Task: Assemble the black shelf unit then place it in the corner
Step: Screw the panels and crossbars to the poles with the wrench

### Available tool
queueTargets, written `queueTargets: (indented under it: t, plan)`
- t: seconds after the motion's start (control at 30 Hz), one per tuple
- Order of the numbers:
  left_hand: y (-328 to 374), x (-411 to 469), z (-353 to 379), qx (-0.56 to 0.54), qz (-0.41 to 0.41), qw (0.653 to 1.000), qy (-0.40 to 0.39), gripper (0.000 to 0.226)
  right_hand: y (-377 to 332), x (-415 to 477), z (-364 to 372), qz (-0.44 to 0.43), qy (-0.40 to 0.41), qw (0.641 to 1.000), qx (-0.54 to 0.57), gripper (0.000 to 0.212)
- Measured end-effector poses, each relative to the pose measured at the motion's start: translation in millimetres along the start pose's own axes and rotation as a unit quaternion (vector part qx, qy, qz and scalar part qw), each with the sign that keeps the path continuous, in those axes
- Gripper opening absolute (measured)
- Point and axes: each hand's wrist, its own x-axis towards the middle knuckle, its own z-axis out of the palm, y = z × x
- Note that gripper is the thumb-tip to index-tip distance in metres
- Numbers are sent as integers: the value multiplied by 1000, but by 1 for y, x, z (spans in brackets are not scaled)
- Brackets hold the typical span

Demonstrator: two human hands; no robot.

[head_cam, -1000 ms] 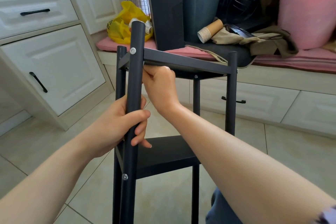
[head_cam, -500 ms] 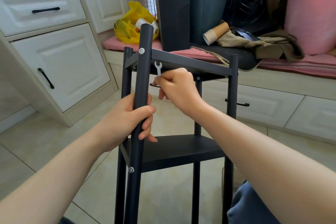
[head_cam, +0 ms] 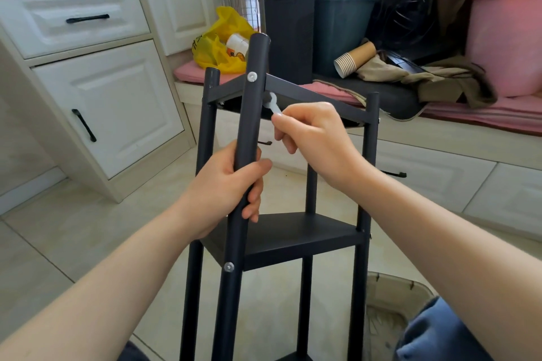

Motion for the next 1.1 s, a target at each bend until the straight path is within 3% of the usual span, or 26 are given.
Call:
queueTargets:
  t: [0.17, 0.27, 0.4, 0.67, 0.83, 0.97, 1.1]
  plan:
    - [1, 4, 2, 7, 9, 1000, 13, 13, -6, -4, -5, 1, -28, 997, 76, 31]
    - [3, 7, 10, -11, 15, 1000, 17, 25, -8, -4, -6, 19, -45, 993, 110, 28]
    - [6, 11, 23, 9, 29, 999, 28, 8, -9, -3, -9, 34, -28, 989, 141, 26]
    - [13, 14, 44, 9, 13, 1000, 16, 16, -8, -4, -18, 49, -7, 975, 215, 24]
    - [7, -2, 45, 88, -28, 996, 1, 26, -2, -6, -29, 72, -19, 959, 274, 25]
    - [-2, -29, 44, 247, -4, 969, 23, 28, 6, -5, -36, 91, -23, 950, 298, 27]
    - [-8, -58, 46, 301, 19, 950, 83, 52, 10, -6, -37, 101, -23, 942, 318, 27]
